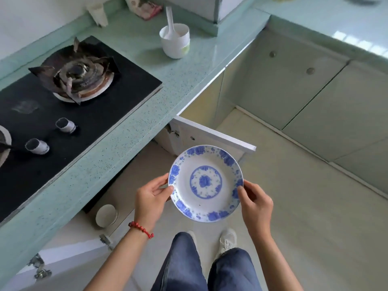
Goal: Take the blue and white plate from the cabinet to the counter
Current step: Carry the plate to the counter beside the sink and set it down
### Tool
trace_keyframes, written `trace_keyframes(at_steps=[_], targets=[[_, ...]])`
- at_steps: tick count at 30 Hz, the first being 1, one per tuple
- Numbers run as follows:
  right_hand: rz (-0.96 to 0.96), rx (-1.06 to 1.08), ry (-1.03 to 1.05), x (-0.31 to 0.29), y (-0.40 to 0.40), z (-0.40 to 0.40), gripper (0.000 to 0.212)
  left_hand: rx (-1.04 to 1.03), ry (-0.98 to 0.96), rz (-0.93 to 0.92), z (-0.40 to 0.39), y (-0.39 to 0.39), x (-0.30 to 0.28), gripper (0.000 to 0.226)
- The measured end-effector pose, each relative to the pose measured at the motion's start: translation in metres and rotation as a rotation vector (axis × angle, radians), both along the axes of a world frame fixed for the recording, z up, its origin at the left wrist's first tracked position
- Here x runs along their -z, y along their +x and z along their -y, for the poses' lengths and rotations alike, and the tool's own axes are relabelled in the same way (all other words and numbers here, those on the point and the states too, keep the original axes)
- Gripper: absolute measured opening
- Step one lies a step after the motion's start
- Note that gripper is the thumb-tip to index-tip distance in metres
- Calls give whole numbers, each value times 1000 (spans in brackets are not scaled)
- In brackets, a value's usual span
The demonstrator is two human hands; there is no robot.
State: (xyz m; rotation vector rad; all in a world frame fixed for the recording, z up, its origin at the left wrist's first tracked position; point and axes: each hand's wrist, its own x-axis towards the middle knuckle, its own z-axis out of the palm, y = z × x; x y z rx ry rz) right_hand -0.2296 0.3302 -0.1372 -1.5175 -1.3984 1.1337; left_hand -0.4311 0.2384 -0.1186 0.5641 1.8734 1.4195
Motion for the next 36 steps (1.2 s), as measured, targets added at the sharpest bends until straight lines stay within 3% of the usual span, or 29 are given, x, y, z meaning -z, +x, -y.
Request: trace_keyframes(at_steps=[8, 22, 29, 36], targets=[[-44, 264, -17, -18, 94, 15, 38, 256, -3, 71, -43, 76, -7, 38], [-31, 588, 8, -38, 290, 18, 35, 612, 27, 96, -110, 275, -29, 37], [-40, 644, 12, -37, 332, -27, 36, 653, 34, 102, -168, 319, -31, 40], [-65, 667, 15, -31, 360, -126, 29, 650, 44, 119, -265, 346, -26, 39]])
